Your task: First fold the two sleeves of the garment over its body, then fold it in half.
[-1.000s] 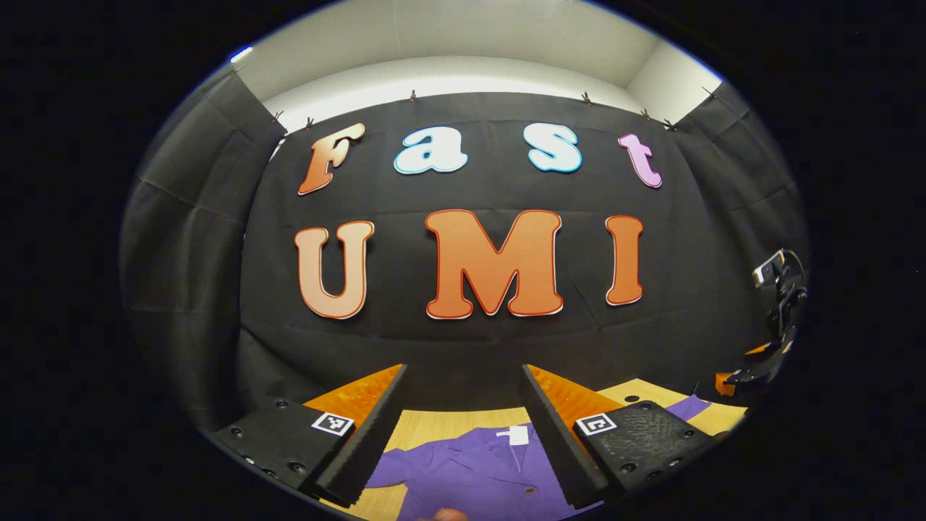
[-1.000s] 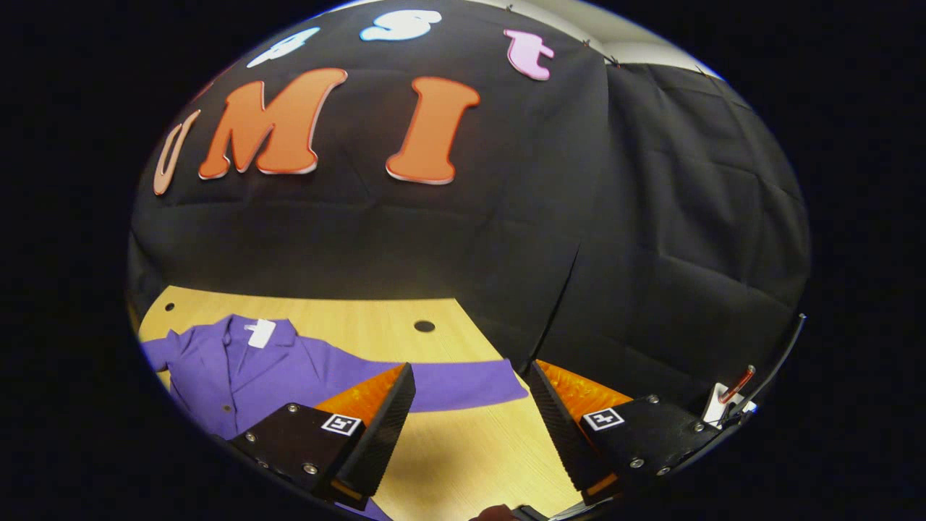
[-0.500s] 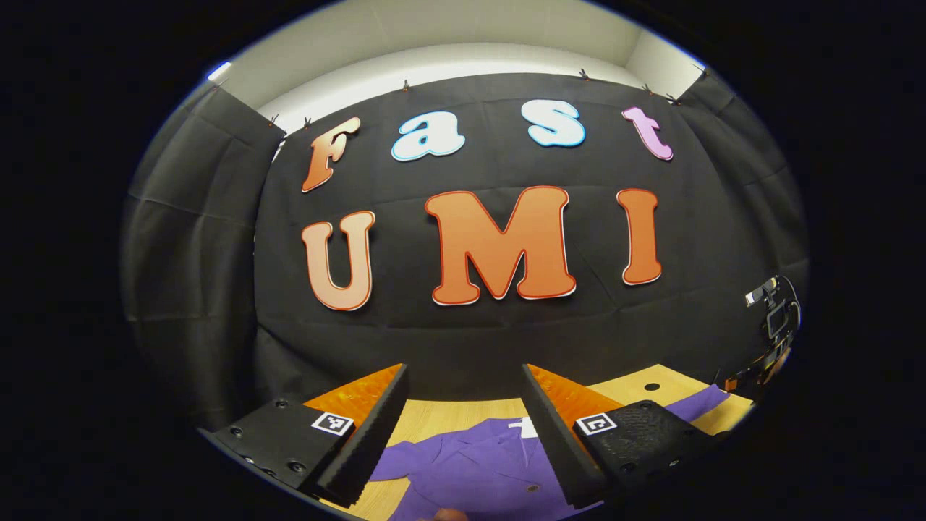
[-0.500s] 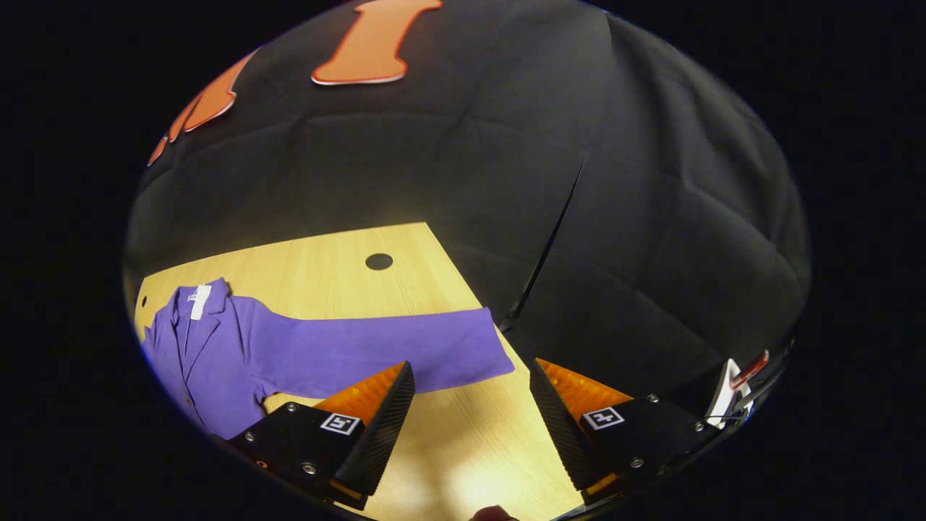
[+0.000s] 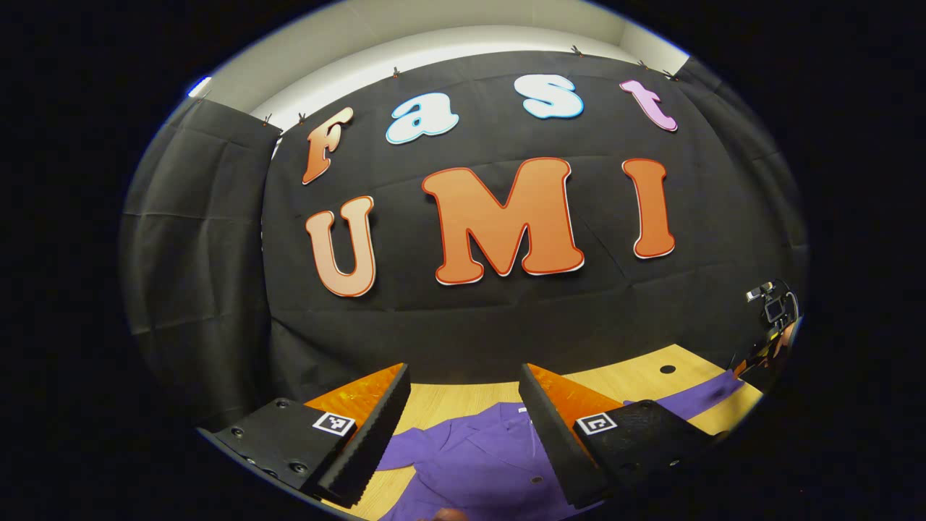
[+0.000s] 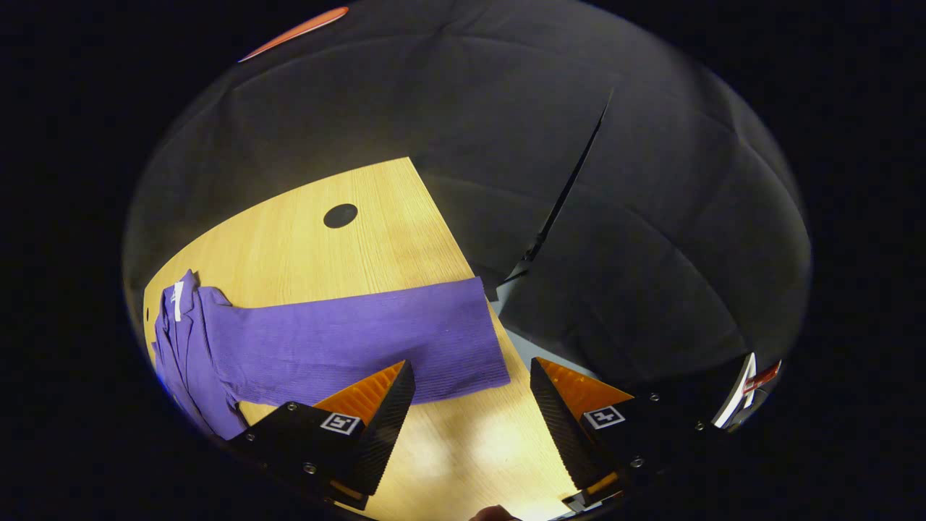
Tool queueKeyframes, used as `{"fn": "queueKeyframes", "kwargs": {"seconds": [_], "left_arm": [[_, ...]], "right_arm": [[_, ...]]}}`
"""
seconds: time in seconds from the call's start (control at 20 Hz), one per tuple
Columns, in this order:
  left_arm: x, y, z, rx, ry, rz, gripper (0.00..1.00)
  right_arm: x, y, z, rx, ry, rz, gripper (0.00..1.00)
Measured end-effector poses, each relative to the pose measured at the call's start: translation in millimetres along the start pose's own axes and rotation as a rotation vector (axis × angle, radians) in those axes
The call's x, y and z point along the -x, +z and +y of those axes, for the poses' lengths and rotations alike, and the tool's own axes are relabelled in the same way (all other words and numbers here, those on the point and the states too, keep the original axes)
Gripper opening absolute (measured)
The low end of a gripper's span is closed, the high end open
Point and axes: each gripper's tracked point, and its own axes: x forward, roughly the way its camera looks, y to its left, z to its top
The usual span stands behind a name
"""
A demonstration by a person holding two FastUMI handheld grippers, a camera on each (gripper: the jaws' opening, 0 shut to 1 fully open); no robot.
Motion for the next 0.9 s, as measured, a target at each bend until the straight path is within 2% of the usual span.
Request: {"fn": "queueKeyframes", "kwargs": {"seconds": [0.05,0.2,0.25,0.3,0.4,0.5,0.7,0.75,0.8,0.9], "left_arm": [[0.5,-2.0,-2.7,-0.006,-0.001,0.011,0.97],[1.5,-7.2,-5.4,-0.023,0.009,0.039,0.95],[1.1,-7.9,-6.0,-0.026,0.013,0.047,0.98],[1.7,-12.4,-5.9,-0.027,0.019,0.056,0.95],[1.8,-16.4,-6.1,-0.03,0.029,0.076,0.99],[2.3,-22.4,-7.4,-0.029,0.04,0.097,0.96],[1.3,-30.2,-12.9,-0.039,0.049,0.131,0.96],[0.4,-30.8,-14.3,-0.043,0.048,0.134,0.99],[0.5,-31.2,-16.5,-0.048,0.048,0.138,0.96],[-0.5,-31.0,-20.9,-0.062,0.047,0.139,0.99]], "right_arm": [[-8.0,2.3,-1.2,0.002,0.012,0.022,0.96],[-23.0,5.3,3.2,0.006,0.065,0.078,0.96],[-26.6,6.5,1.4,0.006,0.073,0.093,0.96],[-28.8,6.1,-1.5,-0.001,0.085,0.115,0.96],[-35.3,1.4,-0.1,-0.043,0.123,0.166,0.96],[-41.2,-3.2,5.0,-0.075,0.152,0.201,0.96],[-58.5,-10.6,5.4,-0.052,0.137,0.225,0.96],[-60.6,-12.4,2.6,-0.045,0.119,0.238,0.96],[-65.4,-8.9,0.2,-0.032,0.116,0.22,0.96],[-66.1,-9.4,1.6,-0.01,0.096,0.234,0.94]]}}
